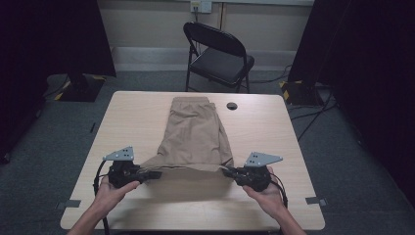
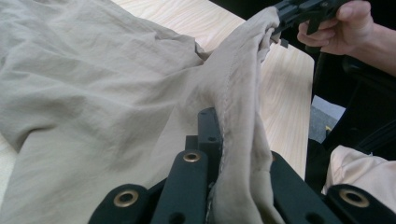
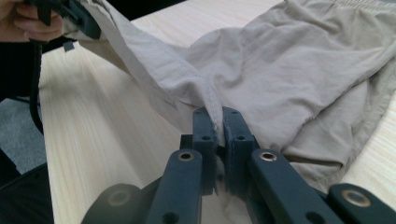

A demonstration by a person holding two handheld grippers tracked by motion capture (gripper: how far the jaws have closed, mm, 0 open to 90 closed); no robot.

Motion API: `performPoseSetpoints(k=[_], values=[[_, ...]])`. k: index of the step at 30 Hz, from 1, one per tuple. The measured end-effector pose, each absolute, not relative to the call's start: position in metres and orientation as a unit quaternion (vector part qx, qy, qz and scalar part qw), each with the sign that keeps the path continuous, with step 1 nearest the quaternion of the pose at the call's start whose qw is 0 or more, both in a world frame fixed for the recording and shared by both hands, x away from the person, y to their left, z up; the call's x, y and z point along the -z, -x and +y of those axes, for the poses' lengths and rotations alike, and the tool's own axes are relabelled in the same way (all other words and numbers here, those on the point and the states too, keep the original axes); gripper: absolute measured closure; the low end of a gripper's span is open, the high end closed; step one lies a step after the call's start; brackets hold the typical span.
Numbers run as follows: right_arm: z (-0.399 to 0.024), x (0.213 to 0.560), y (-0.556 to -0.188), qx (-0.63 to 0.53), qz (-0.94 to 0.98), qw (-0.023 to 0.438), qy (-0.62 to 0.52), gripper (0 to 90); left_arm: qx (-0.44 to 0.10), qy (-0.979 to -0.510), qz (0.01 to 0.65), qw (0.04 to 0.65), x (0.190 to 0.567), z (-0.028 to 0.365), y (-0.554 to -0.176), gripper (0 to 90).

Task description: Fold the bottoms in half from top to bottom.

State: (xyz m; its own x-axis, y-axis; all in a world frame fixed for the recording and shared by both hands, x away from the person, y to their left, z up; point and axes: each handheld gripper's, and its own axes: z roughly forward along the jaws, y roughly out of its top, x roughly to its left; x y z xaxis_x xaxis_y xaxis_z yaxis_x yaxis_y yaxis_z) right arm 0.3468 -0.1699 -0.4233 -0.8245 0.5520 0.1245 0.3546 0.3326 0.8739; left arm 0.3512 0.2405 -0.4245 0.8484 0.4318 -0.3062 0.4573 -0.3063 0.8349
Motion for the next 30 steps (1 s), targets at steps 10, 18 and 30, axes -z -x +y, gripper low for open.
performPoseSetpoints(k=[10,18,30], values=[[-0.180,0.400,-0.337,-0.525,0.798,0.117,-0.271,85.7,0.006,-0.804,0.248,0.541,0.407,0.232,-0.340,88.2],[-0.186,0.380,-0.329,-0.549,0.785,0.130,-0.257,85.7,-0.003,-0.800,0.227,0.556,0.389,0.230,-0.330,88.2],[-0.187,0.347,-0.327,-0.582,0.764,0.155,-0.232,85.7,-0.037,-0.782,0.194,0.592,0.341,0.232,-0.325,88.2]])
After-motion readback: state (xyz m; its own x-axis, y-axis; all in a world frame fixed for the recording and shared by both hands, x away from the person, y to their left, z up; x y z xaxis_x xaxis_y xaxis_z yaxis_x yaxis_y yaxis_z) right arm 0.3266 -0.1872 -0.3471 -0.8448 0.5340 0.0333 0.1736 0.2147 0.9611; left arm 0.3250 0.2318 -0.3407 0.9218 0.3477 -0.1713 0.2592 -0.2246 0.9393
